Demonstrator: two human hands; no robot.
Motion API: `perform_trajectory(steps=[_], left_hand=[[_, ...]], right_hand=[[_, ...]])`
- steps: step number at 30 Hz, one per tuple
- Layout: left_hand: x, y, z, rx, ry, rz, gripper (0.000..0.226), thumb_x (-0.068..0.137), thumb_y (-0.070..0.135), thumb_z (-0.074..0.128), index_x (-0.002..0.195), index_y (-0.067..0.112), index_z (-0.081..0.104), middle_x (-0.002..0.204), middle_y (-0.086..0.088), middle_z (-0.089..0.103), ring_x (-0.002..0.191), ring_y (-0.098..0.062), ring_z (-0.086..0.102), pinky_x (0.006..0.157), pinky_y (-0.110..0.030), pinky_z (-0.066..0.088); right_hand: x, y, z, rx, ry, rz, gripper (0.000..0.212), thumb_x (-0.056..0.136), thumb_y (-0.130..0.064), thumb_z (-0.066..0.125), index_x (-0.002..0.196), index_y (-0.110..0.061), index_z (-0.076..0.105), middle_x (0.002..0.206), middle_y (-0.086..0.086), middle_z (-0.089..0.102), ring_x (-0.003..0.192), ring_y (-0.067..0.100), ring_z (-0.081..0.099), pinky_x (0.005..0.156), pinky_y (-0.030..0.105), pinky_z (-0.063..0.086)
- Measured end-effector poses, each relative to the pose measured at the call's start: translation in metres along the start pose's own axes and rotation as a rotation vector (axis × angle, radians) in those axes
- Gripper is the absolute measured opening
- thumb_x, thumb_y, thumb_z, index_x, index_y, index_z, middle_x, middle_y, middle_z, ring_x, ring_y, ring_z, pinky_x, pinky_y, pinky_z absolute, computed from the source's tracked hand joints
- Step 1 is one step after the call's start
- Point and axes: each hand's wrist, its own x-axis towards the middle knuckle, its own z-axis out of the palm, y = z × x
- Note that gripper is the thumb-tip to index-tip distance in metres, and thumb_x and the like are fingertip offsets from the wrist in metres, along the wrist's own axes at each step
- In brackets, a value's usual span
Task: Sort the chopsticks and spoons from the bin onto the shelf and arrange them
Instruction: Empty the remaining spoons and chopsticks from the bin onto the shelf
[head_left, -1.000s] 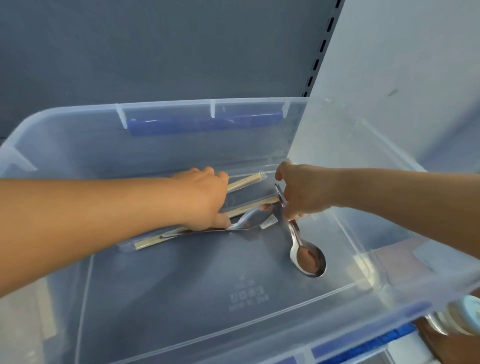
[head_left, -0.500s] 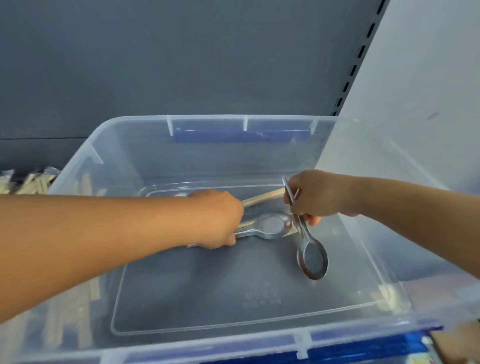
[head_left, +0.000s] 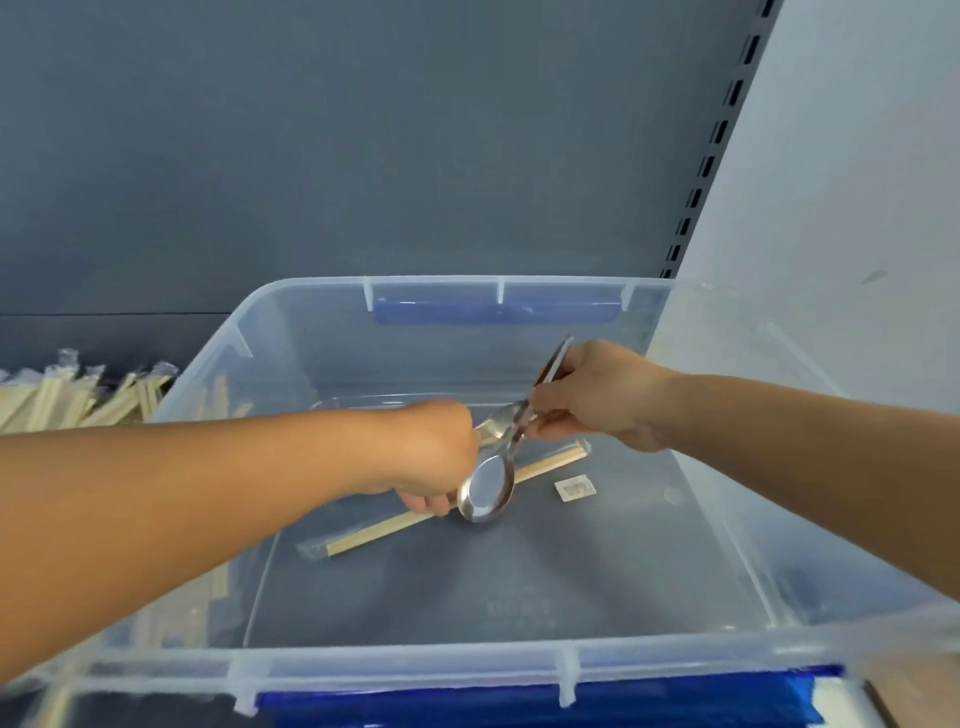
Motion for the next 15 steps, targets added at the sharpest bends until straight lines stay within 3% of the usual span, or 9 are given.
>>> perform_trajectory(steps=[3, 6, 8, 11, 13, 15], left_hand=[[-0.005, -0.005, 0.001, -0.278, 0.069, -0.011, 0.025, 0.100, 0.024, 0.037, 0.096, 0.005, 0.053, 0.088, -0.007, 0.064, 0.064, -0.017, 0.066, 0.058, -0.024, 0.054], [-0.008, -0.007, -0.001, -0.394, 0.096, -0.025, 0.021, 0.099, 0.023, 0.046, 0.087, 0.006, 0.050, 0.085, -0.006, 0.060, 0.059, -0.015, 0.064, 0.053, -0.024, 0.055], [-0.008, -0.006, -0.004, -0.304, 0.135, -0.057, 0.022, 0.099, 0.016, 0.043, 0.080, 0.006, 0.048, 0.080, -0.008, 0.062, 0.056, -0.016, 0.060, 0.049, -0.023, 0.052], [-0.008, -0.007, -0.010, 0.065, 0.276, -0.069, 0.007, 0.094, 0.008, 0.045, 0.093, 0.010, 0.038, 0.074, -0.006, 0.056, 0.062, -0.019, 0.052, 0.053, -0.029, 0.042], [-0.010, -0.009, -0.015, 0.244, 0.317, -0.033, 0.019, 0.092, 0.013, 0.049, 0.108, 0.012, 0.038, 0.096, -0.007, 0.053, 0.083, -0.025, 0.054, 0.068, -0.035, 0.046], [-0.009, -0.010, -0.015, 0.310, 0.280, 0.015, 0.038, 0.091, 0.014, 0.049, 0.127, 0.017, 0.036, 0.118, -0.006, 0.046, 0.102, -0.028, 0.053, 0.085, -0.040, 0.048]], right_hand=[[0.002, -0.004, 0.008, 0.240, -0.006, -0.002, 0.016, 0.090, -0.001, 0.058, 0.075, -0.005, 0.056, 0.077, 0.012, 0.069, 0.069, 0.016, 0.070, 0.064, 0.016, 0.058], [0.007, -0.007, 0.016, 0.262, -0.038, -0.003, 0.016, 0.091, -0.001, 0.057, 0.076, -0.007, 0.054, 0.083, 0.014, 0.065, 0.075, 0.019, 0.071, 0.069, 0.020, 0.059], [0.009, -0.007, 0.021, -0.021, -0.047, -0.020, 0.017, 0.090, 0.000, 0.053, 0.075, -0.007, 0.056, 0.083, 0.013, 0.064, 0.075, 0.021, 0.067, 0.073, 0.023, 0.058], [0.010, -0.007, 0.018, -0.826, -0.048, -0.182, 0.016, 0.090, -0.006, 0.048, 0.099, -0.009, 0.061, 0.101, 0.005, 0.061, 0.086, 0.019, 0.056, 0.068, 0.024, 0.048], [0.011, -0.003, 0.012, -1.100, -0.121, -0.224, 0.036, 0.088, -0.016, 0.057, 0.124, -0.009, 0.054, 0.124, 0.007, 0.055, 0.104, 0.023, 0.056, 0.079, 0.030, 0.048], [0.014, 0.006, 0.005, -1.208, -0.216, -0.240, 0.069, 0.081, -0.028, 0.068, 0.141, -0.016, 0.036, 0.139, 0.005, 0.041, 0.123, 0.024, 0.045, 0.095, 0.033, 0.044]])
